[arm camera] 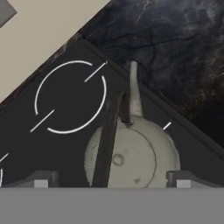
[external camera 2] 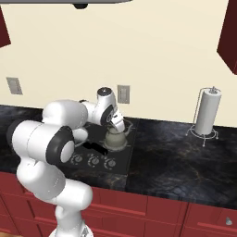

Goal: Pick the kettle from the counter and place it on a stove burner. Then turn the burner on.

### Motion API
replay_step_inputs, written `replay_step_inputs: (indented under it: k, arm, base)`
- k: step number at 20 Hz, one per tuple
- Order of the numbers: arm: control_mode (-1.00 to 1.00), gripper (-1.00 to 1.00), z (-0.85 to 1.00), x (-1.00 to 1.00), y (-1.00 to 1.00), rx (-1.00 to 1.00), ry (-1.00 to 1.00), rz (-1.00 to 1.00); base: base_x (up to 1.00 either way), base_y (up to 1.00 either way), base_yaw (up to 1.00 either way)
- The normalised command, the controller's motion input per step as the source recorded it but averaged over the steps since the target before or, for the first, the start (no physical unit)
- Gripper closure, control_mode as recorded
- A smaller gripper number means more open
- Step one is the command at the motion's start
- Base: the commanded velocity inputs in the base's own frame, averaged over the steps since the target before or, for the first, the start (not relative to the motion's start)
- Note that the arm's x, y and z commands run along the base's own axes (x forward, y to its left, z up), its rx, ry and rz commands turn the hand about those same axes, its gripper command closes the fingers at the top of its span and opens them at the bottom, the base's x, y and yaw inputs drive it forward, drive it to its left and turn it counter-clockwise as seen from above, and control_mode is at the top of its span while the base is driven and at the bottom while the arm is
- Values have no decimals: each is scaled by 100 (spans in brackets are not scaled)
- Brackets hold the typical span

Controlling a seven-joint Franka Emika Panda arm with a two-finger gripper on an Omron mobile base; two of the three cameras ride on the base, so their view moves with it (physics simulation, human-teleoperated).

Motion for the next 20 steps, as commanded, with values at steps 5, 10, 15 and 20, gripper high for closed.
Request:
replay_step_inputs:
  k: [5,10,15,20]
  arm:
    - [-100,-100,2,-52,-10,0,0,8]
    - [-100,-100,20,-29,-3,0,0,11]
    - [-100,-100,28,-11,0,0,0,13]
    - [-100,-100,45,-2,0,0,1,8]
  base:
    - [0,0,0]
    - [0,0,0]
    - [0,0,0]
    - [0,0,0]
